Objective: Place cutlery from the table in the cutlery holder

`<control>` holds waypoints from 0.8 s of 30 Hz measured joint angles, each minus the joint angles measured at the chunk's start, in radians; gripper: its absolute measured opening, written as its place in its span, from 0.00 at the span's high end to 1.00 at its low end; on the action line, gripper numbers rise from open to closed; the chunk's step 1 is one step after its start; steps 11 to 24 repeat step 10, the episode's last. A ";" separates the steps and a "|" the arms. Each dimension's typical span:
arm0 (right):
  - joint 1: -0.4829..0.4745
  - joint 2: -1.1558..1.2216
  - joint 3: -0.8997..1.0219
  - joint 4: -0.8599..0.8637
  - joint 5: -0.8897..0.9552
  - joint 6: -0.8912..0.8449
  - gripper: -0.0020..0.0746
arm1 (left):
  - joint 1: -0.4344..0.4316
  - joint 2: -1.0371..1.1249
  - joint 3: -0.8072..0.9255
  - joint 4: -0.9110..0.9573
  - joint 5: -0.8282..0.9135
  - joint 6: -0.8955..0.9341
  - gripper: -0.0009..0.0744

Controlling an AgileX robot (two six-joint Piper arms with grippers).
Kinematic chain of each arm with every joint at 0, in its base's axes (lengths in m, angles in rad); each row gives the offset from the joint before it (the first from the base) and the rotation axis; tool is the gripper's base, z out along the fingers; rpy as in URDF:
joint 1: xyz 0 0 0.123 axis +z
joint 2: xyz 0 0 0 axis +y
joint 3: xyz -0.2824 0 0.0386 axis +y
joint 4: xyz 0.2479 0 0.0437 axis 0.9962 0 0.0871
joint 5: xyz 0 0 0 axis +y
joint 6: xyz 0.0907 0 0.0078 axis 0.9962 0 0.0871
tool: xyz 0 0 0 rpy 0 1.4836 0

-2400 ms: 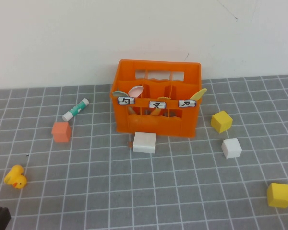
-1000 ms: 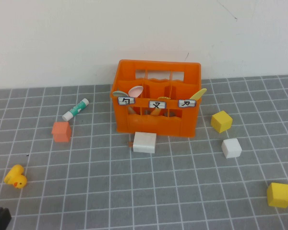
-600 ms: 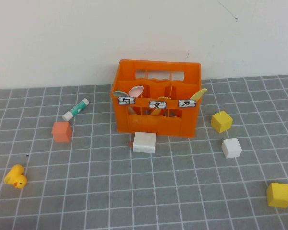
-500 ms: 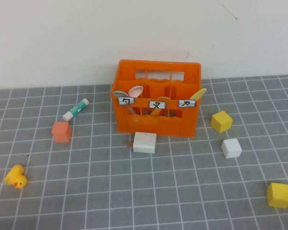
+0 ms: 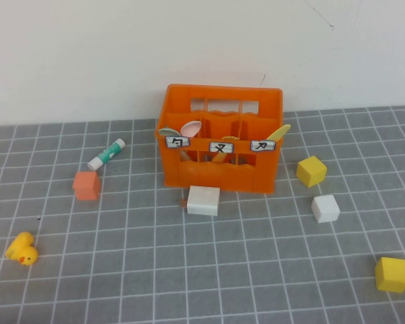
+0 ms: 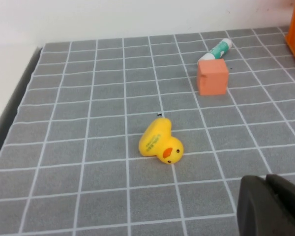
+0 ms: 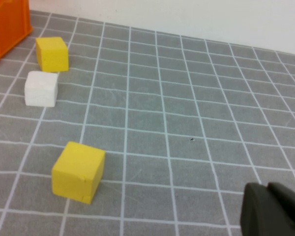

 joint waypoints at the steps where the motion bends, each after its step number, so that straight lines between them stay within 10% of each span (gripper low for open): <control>1: 0.000 0.000 0.000 0.000 0.000 0.000 0.98 | 0.001 0.000 0.000 -0.005 0.001 -0.007 0.99; 24: 0.000 0.000 0.000 0.000 0.000 0.000 0.98 | 0.049 0.000 0.000 -0.051 0.002 -0.014 0.99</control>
